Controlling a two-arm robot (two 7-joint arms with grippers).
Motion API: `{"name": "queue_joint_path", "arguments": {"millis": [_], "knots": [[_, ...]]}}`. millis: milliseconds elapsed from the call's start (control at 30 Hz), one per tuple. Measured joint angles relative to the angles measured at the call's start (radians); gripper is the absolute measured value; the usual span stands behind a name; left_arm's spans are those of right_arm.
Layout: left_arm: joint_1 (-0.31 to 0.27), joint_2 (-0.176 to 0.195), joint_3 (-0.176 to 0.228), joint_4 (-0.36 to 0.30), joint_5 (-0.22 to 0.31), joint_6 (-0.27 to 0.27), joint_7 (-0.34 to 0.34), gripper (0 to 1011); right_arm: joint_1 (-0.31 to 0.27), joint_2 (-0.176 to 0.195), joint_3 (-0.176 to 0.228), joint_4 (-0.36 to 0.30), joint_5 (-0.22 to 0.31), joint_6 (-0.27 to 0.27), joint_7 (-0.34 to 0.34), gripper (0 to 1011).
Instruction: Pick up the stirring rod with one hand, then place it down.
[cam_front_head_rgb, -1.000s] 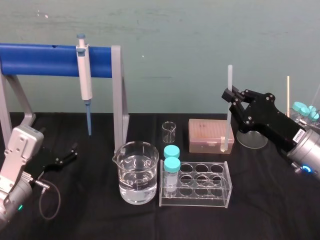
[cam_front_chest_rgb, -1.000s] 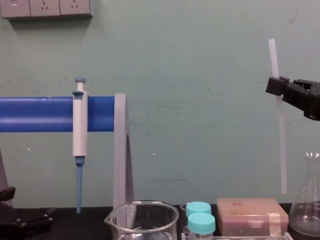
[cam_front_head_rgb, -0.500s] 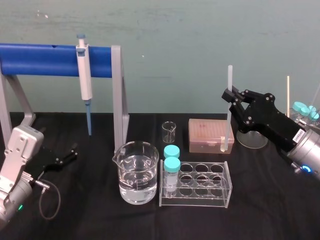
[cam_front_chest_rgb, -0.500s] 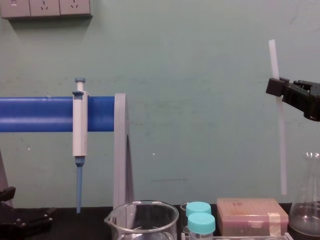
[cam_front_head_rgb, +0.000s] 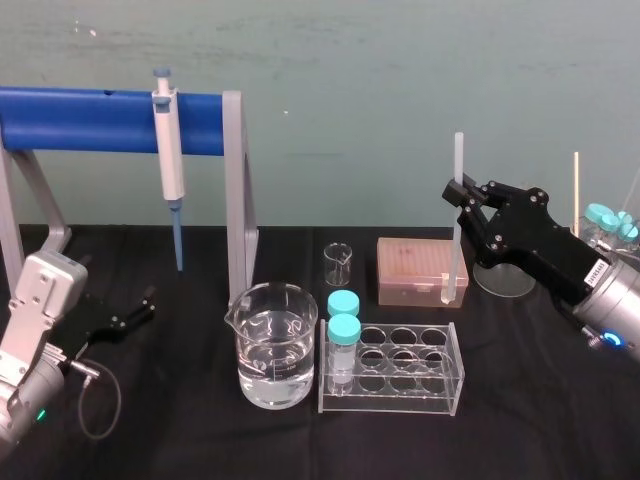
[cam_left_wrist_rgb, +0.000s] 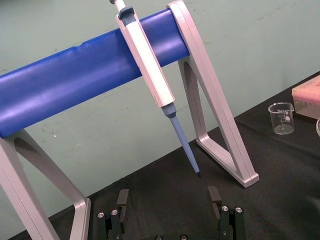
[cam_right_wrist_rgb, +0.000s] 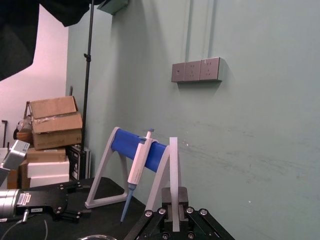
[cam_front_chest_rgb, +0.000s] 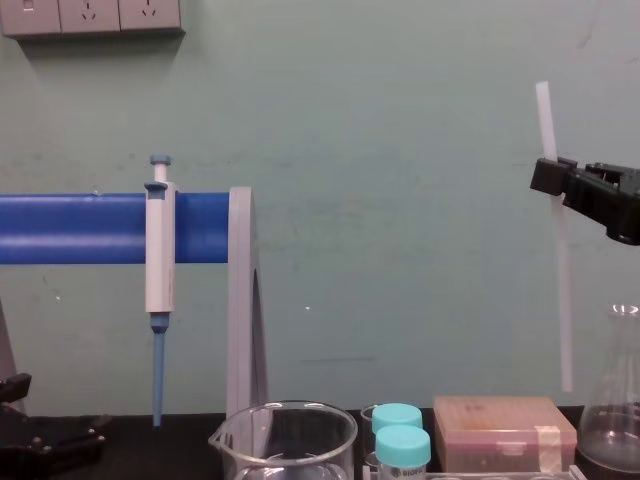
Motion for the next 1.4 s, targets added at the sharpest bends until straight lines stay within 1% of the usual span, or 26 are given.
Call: {"name": "queue_joint_path", "arguments": {"millis": [967,1400], "knots": [[0.0,0.0,0.0,0.0,0.0,0.0,0.0,1000,-0.014,0.004,0.0,-0.017,0.0,0.004,-0.003,64],[0.0,0.0,0.0,0.0,0.0,0.0,0.0,1000,-0.006,0.001,-0.005,-0.003,0.003,0.003,0.004,64]]}}
